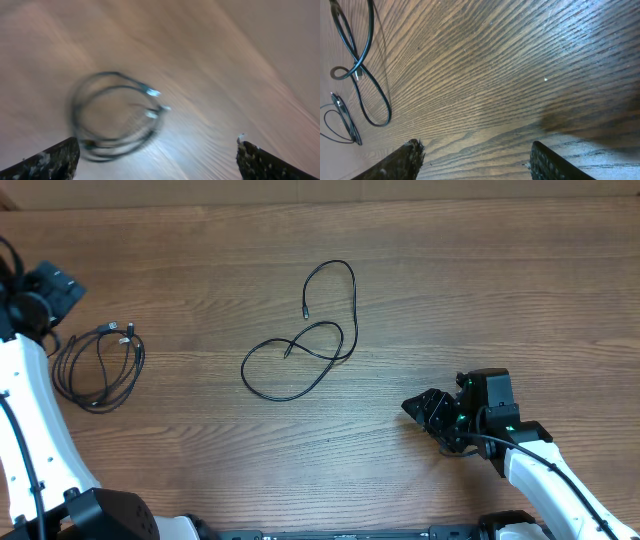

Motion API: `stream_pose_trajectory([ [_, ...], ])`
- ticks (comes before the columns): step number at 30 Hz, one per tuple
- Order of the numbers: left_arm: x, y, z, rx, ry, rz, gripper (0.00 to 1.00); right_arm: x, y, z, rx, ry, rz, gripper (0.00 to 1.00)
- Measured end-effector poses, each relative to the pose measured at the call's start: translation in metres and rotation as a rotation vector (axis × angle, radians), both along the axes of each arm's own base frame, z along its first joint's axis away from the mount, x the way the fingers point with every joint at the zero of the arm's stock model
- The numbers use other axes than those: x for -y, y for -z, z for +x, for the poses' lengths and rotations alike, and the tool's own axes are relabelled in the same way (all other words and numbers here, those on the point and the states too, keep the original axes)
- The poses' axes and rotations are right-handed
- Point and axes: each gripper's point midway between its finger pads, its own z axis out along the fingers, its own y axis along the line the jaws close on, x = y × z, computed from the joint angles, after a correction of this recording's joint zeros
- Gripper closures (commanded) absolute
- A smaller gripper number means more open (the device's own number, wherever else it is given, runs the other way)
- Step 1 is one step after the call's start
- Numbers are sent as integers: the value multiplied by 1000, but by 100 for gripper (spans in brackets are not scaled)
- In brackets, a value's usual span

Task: Untangle cables
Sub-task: 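Carry the cable left and drop it onto the left cable bundle, then move the left gripper back to the remaining cable and grasp it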

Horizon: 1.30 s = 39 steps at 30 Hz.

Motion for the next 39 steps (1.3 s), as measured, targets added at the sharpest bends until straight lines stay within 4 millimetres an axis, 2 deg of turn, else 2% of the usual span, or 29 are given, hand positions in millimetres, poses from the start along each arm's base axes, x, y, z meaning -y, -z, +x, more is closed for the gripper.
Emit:
stream_pose_trajectory([
  [5,77,-4,35,53,302,-66,0,0,0,0,0,0,0,33],
  [6,106,-5,43,56,417,-64,0,0,0,0,0,0,0,33],
  [12,220,-3,54,40,855,18,0,0,0,0,0,0,0,33],
  [15,270,11,53,10,1049,55,0,0,0,0,0,0,0,33],
  [18,315,44,51,-66,1207,53,0,0,0,0,0,0,0,33],
  [23,357,108,40,-241,1334,2,4,0,0,0,0,0,0,33],
  [25,368,131,32,-311,1357,-25,7,0,0,0,0,0,0,33],
  [29,384,167,9,-465,1310,-119,2,0,0,0,0,0,0,33],
  [33,390,183,-10,-579,1139,-227,0,0,0,0,0,0,0,33],
  [39,392,184,-13,-612,810,-379,0,0,0,0,0,0,0,33],
])
